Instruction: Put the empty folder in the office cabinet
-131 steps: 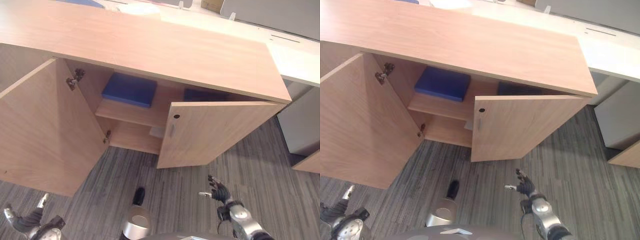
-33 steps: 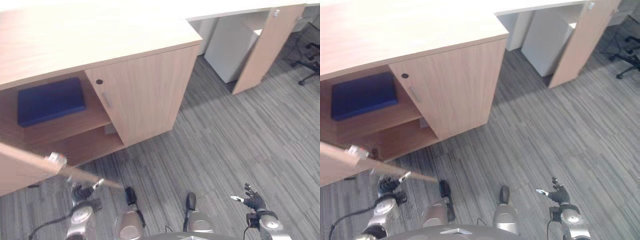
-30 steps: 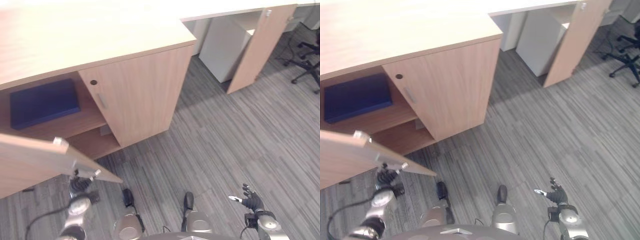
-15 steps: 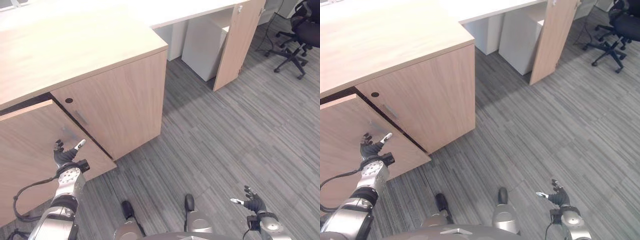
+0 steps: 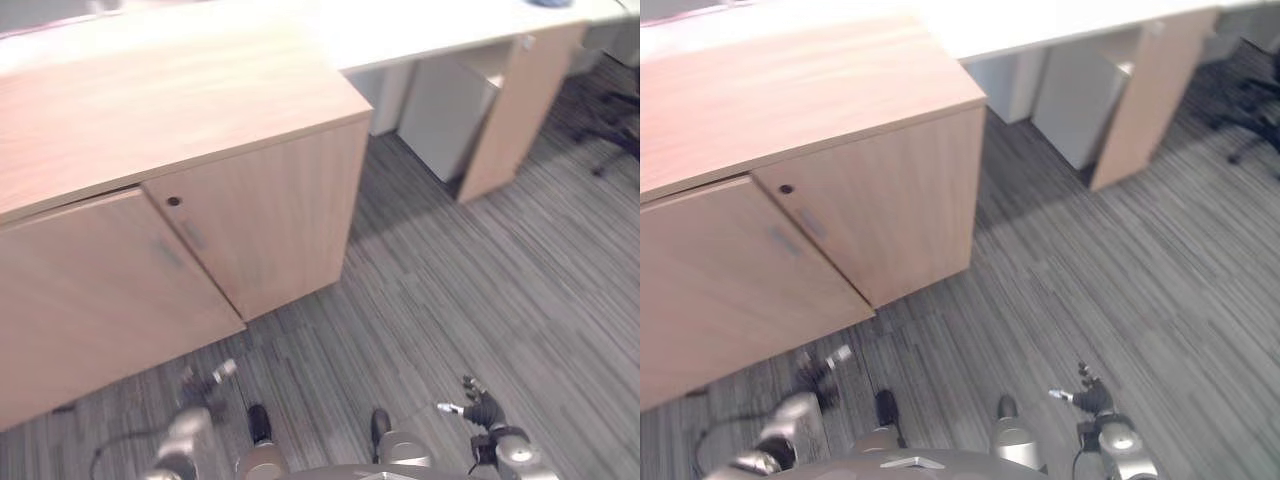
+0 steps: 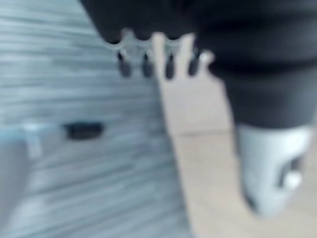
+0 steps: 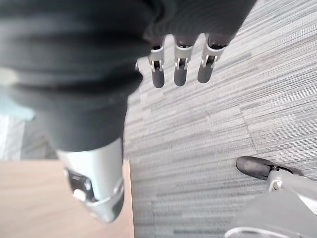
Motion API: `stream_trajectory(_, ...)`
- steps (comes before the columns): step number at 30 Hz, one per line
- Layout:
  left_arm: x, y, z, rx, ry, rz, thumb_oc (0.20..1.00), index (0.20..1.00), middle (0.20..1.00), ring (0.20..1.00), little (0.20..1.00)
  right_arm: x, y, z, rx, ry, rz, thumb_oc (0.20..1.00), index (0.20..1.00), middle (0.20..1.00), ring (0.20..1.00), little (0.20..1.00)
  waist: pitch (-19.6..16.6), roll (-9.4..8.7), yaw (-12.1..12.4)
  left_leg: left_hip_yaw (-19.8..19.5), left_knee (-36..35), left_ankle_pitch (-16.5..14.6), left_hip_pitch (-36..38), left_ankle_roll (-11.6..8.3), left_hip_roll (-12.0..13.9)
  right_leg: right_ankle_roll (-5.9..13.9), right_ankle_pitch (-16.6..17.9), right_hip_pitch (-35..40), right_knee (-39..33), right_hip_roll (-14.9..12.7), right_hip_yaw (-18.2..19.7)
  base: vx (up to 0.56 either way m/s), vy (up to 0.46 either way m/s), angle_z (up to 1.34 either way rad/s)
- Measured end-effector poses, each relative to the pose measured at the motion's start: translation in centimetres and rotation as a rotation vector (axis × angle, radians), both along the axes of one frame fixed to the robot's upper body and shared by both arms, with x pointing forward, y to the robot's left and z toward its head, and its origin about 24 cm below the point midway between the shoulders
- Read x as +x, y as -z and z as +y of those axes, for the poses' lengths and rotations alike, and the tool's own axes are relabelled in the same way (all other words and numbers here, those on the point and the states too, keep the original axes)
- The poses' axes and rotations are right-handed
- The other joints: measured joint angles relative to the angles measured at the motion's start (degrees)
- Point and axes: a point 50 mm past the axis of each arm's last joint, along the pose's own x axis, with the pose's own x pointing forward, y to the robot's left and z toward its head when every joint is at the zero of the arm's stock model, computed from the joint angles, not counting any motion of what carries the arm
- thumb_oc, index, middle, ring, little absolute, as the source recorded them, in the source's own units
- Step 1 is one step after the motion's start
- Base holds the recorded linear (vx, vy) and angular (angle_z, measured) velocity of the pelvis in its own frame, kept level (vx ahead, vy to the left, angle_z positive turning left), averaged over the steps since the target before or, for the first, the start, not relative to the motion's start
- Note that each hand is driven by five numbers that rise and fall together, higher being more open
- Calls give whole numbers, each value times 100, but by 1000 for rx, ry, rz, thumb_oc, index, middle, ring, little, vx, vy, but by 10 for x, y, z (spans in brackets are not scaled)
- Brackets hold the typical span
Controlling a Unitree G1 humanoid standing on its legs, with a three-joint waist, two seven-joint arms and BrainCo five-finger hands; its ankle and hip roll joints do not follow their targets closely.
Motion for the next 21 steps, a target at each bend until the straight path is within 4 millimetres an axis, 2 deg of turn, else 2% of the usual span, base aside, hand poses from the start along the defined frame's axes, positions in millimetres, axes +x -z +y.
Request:
stream_trajectory(1, -20, 7, -4, -26, 7, 63, 1000, 1000, 1000, 1000, 1000, 3, -1, -1, -1, 1, -3, 1000, 1000, 1000, 1000, 1000, -44, 69, 114, -27, -14, -129, -61, 38, 80, -73, -53, -39, -12, 93, -36, -228, -307, 31)
stream_trajectory(3, -53, 14, -4, -48, -2, 151, 1000, 1000, 1000, 1000, 1000, 13, -5, -5, -12, -5, -27, 1000, 1000, 1000, 1000, 1000, -82, 178, 299, -139, 45, -571, -154, 257, 108, -223, 9, -109, 9, 193, -133, -200, -253, 21)
stream_trajectory(4, -69, 18, -4, -53, 8, 196, 1000, 1000, 1000, 1000, 1000, 18, -6, -7, -26, -19, -32, 1000, 1000, 1000, 1000, 1000, -135, 268, 315, -252, 45, -682, -211, 415, 118, -237, 71, -102, -16, 236, -196, -157, -197, 27)
stream_trajectory(6, -86, 21, -5, -67, 16, 259, 1000, 1000, 1000, 1000, 1000, 18, -5, -10, -42, -35, -14, 1000, 1000, 1000, 1000, 1000, -191, 353, 437, -258, 52, -998, -221, 445, 112, -350, 67, -85, -90, 251, -296, -160, -191, 24)
stream_trajectory(7, -90, 22, -6, -70, 19, 272, 1000, 1000, 1000, 1000, 1000, 17, -4, -11, -45, -38, -4, 1000, 1000, 1000, 1000, 1000, -219, 408, 479, -258, 120, -1052, -255, 422, 109, -388, 89, -39, -164, 247, -334, -112, -124, 18)
stream_trajectory(8, -90, 22, -7, -73, 23, 274, 1000, 1000, 1000, 1000, 1000, 15, -3, -11, -44, -44, 8, 1000, 1000, 1000, 1000, 1000, -226, 445, 493, -257, 211, -1088, -285, 466, 108, -396, 121, 31, -241, 256, -409, -93, -99, 24)
stream_trajectory(10, -82, 22, -8, -86, 43, 254, 1000, 1000, 1000, 1000, 1000, 7, 2, -8, -46, -75, 47, 1000, 1000, 1000, 1000, 1000, -212, 425, 516, -176, 420, -1123, -269, 405, -11, -397, 169, 279, -456, 72, -551, -106, -105, 34)
stream_trajectory(12, -69, 20, -10, -98, 69, 212, 1000, 1000, 1000, 1000, 1000, -1, 5, -5, -47, -116, 76, 1000, 1000, 1000, 1000, 1000, -210, 318, 505, 134, 1031, -1104, -188, 377, -468, -275, 160, 401, -454, -202, -713, -126, -100, 30)
stream_trajectory(13, -66, 20, -11, -102, 74, 204, 1000, 1000, 1000, 1000, 1000, -2, 6, -4, -45, -126, 83, 1000, 1000, 1000, 1000, 1000, -218, 340, 489, 114, 1086, -985, -123, 371, -588, -171, 146, 423, -445, -160, -724, -104, -65, 13)
stream_trajectory(14, -59, 19, -12, -101, 80, 187, 1000, 1000, 1000, 1000, 1000, -2, 7, 0, -36, -137, 94, 1000, 1000, 1000, 1000, 1000, -213, 331, 497, 74, 1093, -602, -149, 327, -579, -125, 151, 436, -451, -154, -723, -62, -38, 17)
stream_trajectory(15, -49, 17, -12, -100, 87, 163, 1000, 1000, 1000, 1000, 1000, -3, 10, 7, -20, -134, 106, 1000, 1000, 1000, 1000, 1000, -228, 254, 462, 55, 1052, -483, -146, 296, -650, -72, 122, 460, -450, -194, -696, -77, -47, 19)
stream_trajectory(17, -35, 13, -10, -94, 98, 120, 1000, 1000, 1000, 1000, 1000, 0, 11, 14, -1, -135, 105, 1000, 1000, 1000, 1000, 1000, -282, 96, 457, 22, 773, -465, -144, 285, -750, -65, 120, 361, -425, -232, -635, -35, -21, 22)
stream_trajectory(18, -28, 11, -8, -88, 103, 109, 1000, 1000, 1000, 1000, 1000, 0, 14, 20, 12, -131, 112, 1000, 1000, 1000, 1000, 1000, -304, -45, 454, 4, 639, -459, -137, 280, -803, -56, 125, 312, -420, -263, -619, -4, 17, 16)
stream_trajectory(20, -22, 10, -7, -90, 108, 105, 1000, 1000, 1000, 1000, 1000, -1, 15, 24, 23, -129, 118, 1000, 1000, 1000, 1000, 1000, -367, -172, 449, 12, 398, -433, -77, 313, -892, -11, 125, 306, -446, -341, -624, 18, 35, 7)
stream_trajectory(21, -25, 11, -7, -97, 110, 117, 1000, 1000, 1000, 1000, 1000, -3, 16, 24, 22, -120, 126, 1000, 1000, 1000, 1000, 1000, -404, -171, 445, 54, 119, -398, 42, 334, -936, 27, 107, 329, -452, -368, -621, 0, 0, 0)
